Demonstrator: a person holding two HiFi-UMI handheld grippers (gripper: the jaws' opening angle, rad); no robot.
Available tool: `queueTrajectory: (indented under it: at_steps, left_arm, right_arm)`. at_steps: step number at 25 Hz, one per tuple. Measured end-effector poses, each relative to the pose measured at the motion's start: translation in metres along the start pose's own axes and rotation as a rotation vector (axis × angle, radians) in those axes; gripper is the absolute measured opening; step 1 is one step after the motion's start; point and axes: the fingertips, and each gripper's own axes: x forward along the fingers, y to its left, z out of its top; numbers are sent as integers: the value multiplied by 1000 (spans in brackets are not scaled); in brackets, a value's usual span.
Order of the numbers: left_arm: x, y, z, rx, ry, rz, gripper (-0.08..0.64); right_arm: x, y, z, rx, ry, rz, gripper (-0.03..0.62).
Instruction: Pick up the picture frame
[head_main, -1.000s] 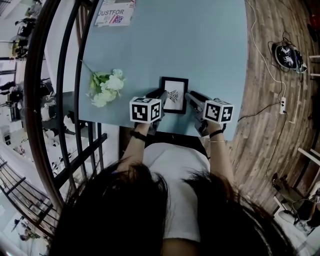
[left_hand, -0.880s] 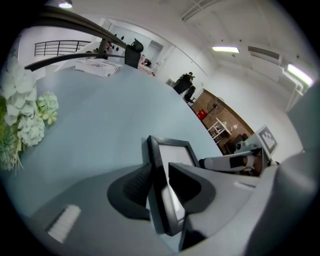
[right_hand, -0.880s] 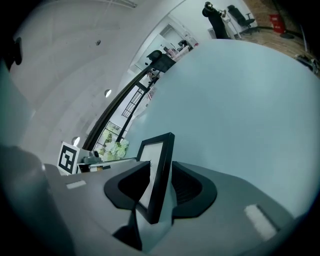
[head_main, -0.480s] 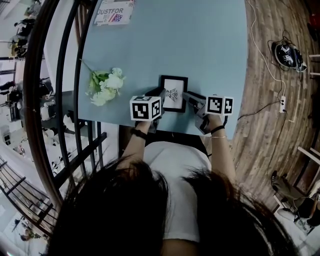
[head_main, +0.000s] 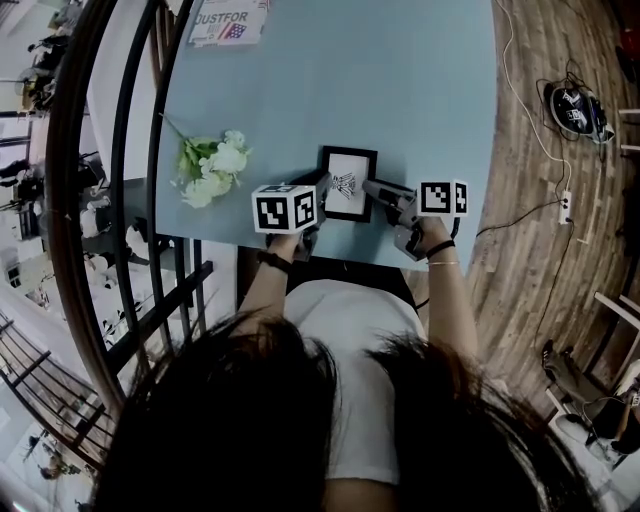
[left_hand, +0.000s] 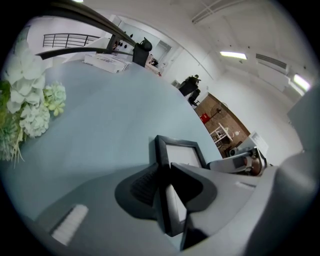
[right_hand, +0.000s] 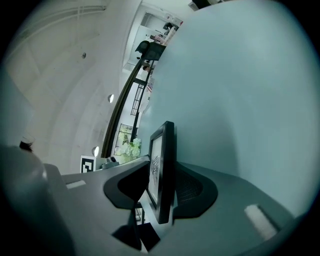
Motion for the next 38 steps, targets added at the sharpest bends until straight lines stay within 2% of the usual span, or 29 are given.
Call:
queueTrajectory:
  at_steps: [4, 15, 19, 22, 27, 30, 32, 34, 38]
  left_arm:
    - [1, 1, -2, -24, 12, -14, 137]
    - [1, 1, -3, -45, 16, -23, 137]
    - [1, 1, -2, -63, 20, -36, 135]
    - [1, 0, -3, -72, 23, -42, 135]
    - [0, 1, -3, -69, 20, -38, 135]
    - [1, 0, -3, -71, 22, -42, 135]
    - [0, 1, -3, -71, 21, -42, 135]
    - [0, 1, -4, -71, 17, -38, 135]
    - [-1, -1, 0, -58, -3, -39, 137]
  right_arm:
    - [4, 6, 0, 20, 41, 40, 116]
    - [2, 8, 4, 64, 72, 145, 115]
    - [20, 17, 1, 77, 111, 182, 124]
    - [35, 30, 4, 75, 100, 213, 124]
    - [37, 25, 5, 64, 105, 173, 123]
    - [39, 28, 6, 66, 96, 198, 116]
    - [41, 25, 5, 68, 90, 176, 79]
    - [42, 21, 4, 53, 82, 140, 15]
    - [41, 21, 6, 45, 63, 139, 14]
